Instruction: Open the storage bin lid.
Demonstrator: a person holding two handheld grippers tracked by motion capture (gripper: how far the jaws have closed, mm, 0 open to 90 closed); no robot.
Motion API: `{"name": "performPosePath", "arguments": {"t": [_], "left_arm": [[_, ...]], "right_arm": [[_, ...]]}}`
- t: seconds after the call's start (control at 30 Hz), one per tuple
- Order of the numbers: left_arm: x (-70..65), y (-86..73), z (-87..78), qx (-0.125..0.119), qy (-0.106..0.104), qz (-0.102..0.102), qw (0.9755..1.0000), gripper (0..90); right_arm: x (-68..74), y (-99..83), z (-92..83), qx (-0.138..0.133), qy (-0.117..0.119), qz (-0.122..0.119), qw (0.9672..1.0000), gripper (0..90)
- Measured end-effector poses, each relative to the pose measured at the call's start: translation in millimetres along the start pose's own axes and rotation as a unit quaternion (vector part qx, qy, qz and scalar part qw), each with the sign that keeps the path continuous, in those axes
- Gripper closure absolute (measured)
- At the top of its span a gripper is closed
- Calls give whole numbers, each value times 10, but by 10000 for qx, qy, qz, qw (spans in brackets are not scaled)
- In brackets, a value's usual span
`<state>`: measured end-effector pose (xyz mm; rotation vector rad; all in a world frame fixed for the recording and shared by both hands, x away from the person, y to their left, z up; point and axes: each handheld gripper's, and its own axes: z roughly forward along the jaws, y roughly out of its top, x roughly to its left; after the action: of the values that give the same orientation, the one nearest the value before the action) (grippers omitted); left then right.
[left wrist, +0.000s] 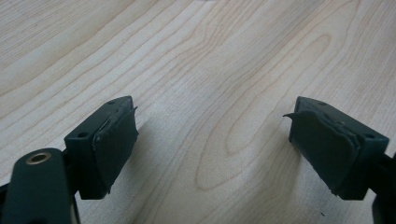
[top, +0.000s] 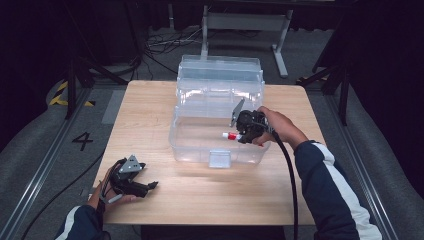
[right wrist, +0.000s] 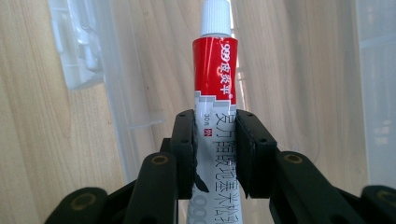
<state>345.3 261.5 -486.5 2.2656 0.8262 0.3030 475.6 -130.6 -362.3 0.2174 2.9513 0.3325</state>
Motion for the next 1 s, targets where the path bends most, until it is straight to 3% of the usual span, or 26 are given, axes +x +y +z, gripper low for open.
{"name": "performPosePath", "arguments": {"t": [1.0], "left_arm": [[1,0,0,1,-2,3,10000,153]], "right_arm": [[11,-96,287,243,124,3,9996,708]]}}
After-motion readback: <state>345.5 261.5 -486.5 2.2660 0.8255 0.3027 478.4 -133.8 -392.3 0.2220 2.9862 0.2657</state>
